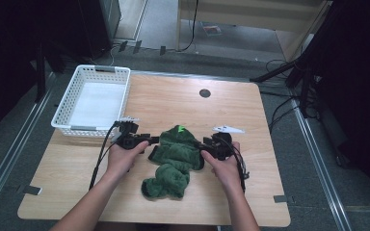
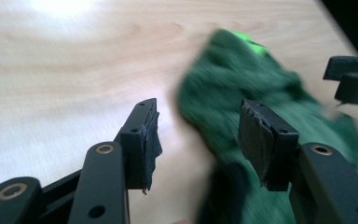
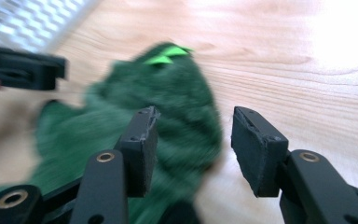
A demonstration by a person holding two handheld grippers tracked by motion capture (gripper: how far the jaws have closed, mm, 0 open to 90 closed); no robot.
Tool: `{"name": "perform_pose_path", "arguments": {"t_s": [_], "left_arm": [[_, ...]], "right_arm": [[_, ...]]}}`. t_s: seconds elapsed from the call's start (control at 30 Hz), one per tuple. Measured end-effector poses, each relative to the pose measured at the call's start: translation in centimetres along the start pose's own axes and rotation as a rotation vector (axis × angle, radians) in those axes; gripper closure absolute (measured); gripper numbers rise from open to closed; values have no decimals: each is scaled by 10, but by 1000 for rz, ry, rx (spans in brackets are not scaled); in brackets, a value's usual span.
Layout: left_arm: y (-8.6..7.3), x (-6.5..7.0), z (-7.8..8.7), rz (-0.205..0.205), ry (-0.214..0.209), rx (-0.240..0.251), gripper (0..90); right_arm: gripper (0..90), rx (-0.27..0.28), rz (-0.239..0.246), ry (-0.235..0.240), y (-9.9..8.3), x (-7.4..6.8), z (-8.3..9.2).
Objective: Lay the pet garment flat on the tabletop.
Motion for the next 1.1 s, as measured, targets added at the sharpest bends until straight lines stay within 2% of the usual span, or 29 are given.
{"name": "perform_pose_path", "arguments": {"t_s": [0.1, 0.13, 0.17, 0.2, 0.27, 0.3, 0.33, 0.4, 0.47, 0.53, 0.6, 0.63, 0.7, 0.77, 0.8, 0.83, 0.87, 0.9, 0.93, 0.97, 1.03, 1.1], "left_arm": [[4, -7, -15, -16, 67, -33, 482], [3, -8, -19, -26, 81, -45, 494], [4, -9, -22, -38, 92, -37, 505], [5, -8, -23, -53, 102, -35, 524], [5, -4, -25, -105, 92, -41, 626], [4, -1, -28, -139, 91, -44, 637], [3, 3, -30, -170, 80, -41, 667], [3, 8, -32, -201, 63, -30, 728], [4, 10, -33, -216, 60, -29, 828], [8, 11, -30, -232, 86, -6, 900], [13, 12, -27, -245, 101, 26, 900], [17, 13, -23, -268, 122, 45, 900], [24, 13, -18, -289, 159, 88, 900], [30, 11, -16, -307, 209, 111, 900], [31, 8, -17, -308, 235, 112, 900], [31, 6, -19, -299, 232, 104, 887], [29, 6, -24, -285, 198, 77, 828], [26, 5, -25, -290, 184, 53, 791], [25, 4, -26, -291, 192, 50, 760], [23, 3, -24, -278, 192, 57, 724], [21, 3, -19, -225, 150, 79, 681], [18, 6, -13, -179, 105, 91, 624]], "right_arm": [[542, -47, -7, -43, 1, 8, -20], [573, -58, -5, -54, 0, 10, -24], [609, -69, -10, -60, 0, 12, -26], [674, -76, -12, -58, -1, 13, -29], [795, -86, 9, -50, -3, 13, -31], [846, -92, 9, -46, -3, 12, -31], [869, -95, 24, -43, -3, 13, -32], [884, -90, 41, -41, -1, 11, -33], [887, -78, 52, -35, 2, 9, -34], [890, -54, 58, -29, 8, 6, -32], [893, -18, 71, -30, 15, 4, -29], [894, 6, 77, -27, 18, 2, -28], [894, 91, 102, -10, 30, -3, -20], [889, 140, 111, -26, 37, -3, -17], [883, 144, 106, -63, 39, 1, -18], [870, 130, 97, -83, 39, 5, -21], [833, 95, 81, -100, 37, 11, -25], [760, 52, 49, -114, 34, 16, -30], [673, 14, -1, -122, 30, 22, -33], [626, -4, -30, -131, 29, 26, -34], [599, 25, -74, -111, 29, 30, -29], [591, 70, -77, -87, 30, 28, -19]]}}
Point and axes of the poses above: each handheld gripper's, and its own axes: z roughly backward along the jaws, y roughly out of its top, x roughly to its right, the point moved 8 cm from there along -z, roughly forward along the jaws, and after that the axes turned 9 degrees about -z, right-handed, at the moved point
